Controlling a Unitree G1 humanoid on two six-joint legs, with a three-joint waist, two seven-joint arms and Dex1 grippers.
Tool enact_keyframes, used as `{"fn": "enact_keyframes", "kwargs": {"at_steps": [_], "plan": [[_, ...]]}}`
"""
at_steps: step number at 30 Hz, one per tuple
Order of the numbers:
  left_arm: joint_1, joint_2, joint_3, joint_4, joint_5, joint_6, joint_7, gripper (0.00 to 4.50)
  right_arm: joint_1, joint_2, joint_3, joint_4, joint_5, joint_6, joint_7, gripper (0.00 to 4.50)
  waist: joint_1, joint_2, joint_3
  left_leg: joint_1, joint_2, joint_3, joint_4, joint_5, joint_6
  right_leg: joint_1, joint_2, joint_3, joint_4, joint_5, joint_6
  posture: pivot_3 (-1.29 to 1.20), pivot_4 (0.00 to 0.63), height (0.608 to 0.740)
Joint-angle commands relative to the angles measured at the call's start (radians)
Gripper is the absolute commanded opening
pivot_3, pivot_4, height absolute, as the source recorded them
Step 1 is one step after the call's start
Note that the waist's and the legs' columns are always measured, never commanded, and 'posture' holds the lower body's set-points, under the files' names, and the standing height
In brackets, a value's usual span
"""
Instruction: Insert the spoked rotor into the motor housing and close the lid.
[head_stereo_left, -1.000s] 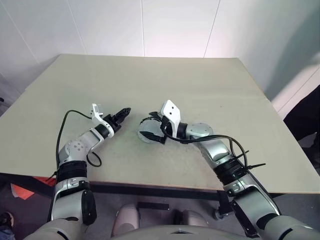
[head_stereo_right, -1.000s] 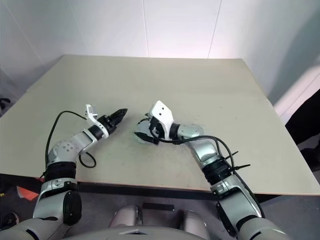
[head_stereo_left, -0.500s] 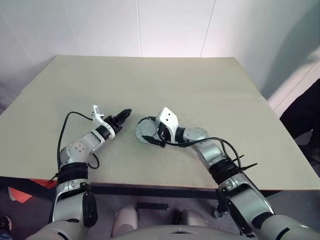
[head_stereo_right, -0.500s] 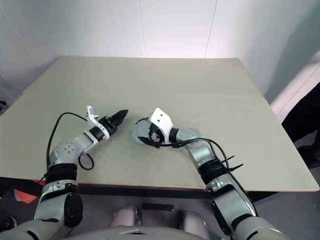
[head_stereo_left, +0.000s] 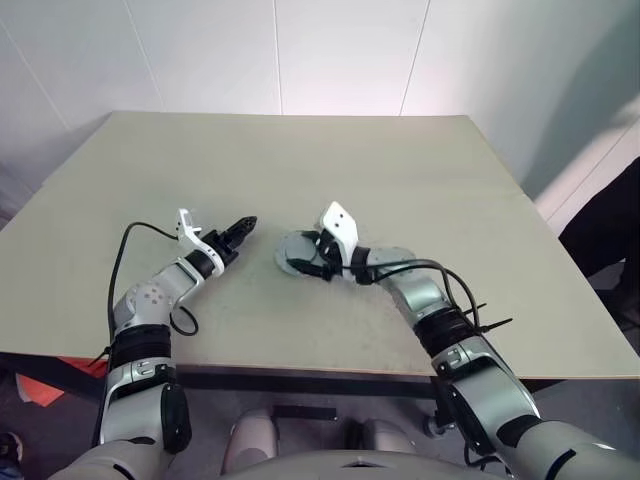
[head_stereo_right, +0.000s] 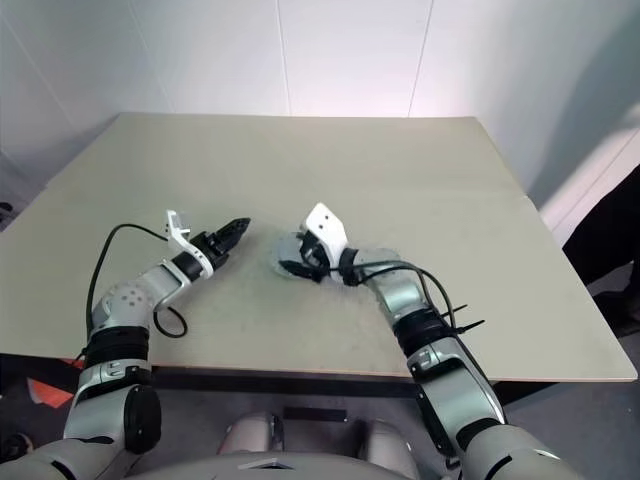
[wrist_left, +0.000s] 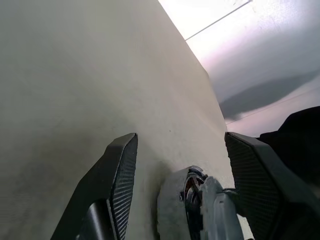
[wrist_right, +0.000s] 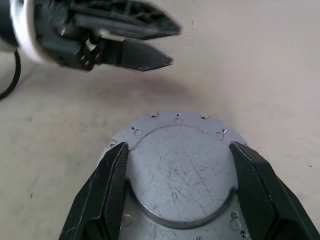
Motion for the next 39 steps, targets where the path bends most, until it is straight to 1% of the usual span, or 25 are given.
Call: {"fn": "enact_keyframes", "kwargs": {"at_steps": [1, 8, 14, 19, 23, 26, 34, 39], "plan": [[-0.011, 0.012, 0.01, -0.018, -0.001, -0.02, -0.01, 2.94, -0.057, 0.013, -0.043, -0.056, 0.04, 0.075, 0.003, 3.1, 0.0, 0.0, 0.0, -0.001, 0.0, 0.0, 0.0, 0.0, 0.0, 0.0, 0.0, 0.0, 0.0, 0.0, 0.0, 0.0, 0.0, 0.74], [-0.006, 0.008, 0.007, -0.025, 0.001, -0.022, -0.007, 2.94, -0.024, 0.0, 0.026, -0.029, -0.054, 0.017, 0.01, 3.1, 0.0, 0.0, 0.0, -0.004, 0.0, 0.0, 0.0, 0.001, -0.002, -0.003, 0.0, 0.0, 0.0, 0.0, 0.0, 0.0, 0.0, 0.74], [-0.005, 0.007, 0.005, -0.028, 0.002, -0.018, -0.007, 2.94, -0.029, 0.008, 0.017, 0.024, -0.081, 0.003, -0.015, 3.1, -0.002, 0.0, 0.0, -0.002, 0.0, 0.0, 0.0, 0.002, -0.003, -0.002, 0.0, 0.0, 0.0, 0.0, 0.0, 0.0, 0.0, 0.74], [-0.008, 0.003, 0.0, -0.023, 0.007, -0.019, -0.008, 2.94, -0.03, 0.025, -0.007, 0.039, -0.065, 0.027, -0.021, 3.1, -0.002, 0.0, 0.0, 0.0, 0.001, 0.001, 0.0, 0.002, -0.004, 0.0, 0.0, 0.0, 0.0, 0.0, 0.0, 0.0, 0.0, 0.74], [-0.005, 0.0, -0.004, -0.026, 0.009, -0.015, -0.008, 2.94, -0.078, 0.064, -0.11, 0.035, 0.041, 0.163, -0.023, 3.1, -0.003, 0.0, 0.0, 0.002, 0.001, 0.001, 0.0, 0.002, -0.004, 0.0, 0.0, 0.0, 0.0, 0.0, 0.0, 0.0, 0.0, 0.74], [-0.005, -0.002, -0.003, -0.025, 0.01, -0.014, -0.006, 2.94, -0.098, 0.067, -0.133, 0.031, 0.061, 0.206, -0.011, 3.1, -0.003, 0.0, 0.0, 0.001, 0.001, 0.001, 0.0, 0.002, -0.004, 0.0, 0.0, 0.0, 0.0, 0.0, 0.0, 0.0, 0.0, 0.74], [-0.003, -0.008, -0.001, -0.027, 0.011, -0.017, -0.006, 2.94, -0.081, 0.038, -0.057, 0.07, -0.039, 0.107, -0.019, 3.1, -0.001, 0.0, 0.0, -0.001, 0.001, 0.001, 0.0, 0.002, -0.004, -0.001, 0.0, 0.0, 0.0, 0.0, 0.0, 0.0, 0.0, 0.74], [-0.002, -0.01, -0.001, -0.031, 0.011, -0.015, -0.004, 2.94, -0.066, 0.041, -0.043, 0.069, -0.053, 0.086, -0.009, 3.1, -0.002, 0.0, 0.0, 0.0, 0.001, 0.001, 0.0, 0.002, -0.004, -0.001, 0.0, 0.0, 0.0, 0.0, 0.0, 0.0, 0.0, 0.74]]}}
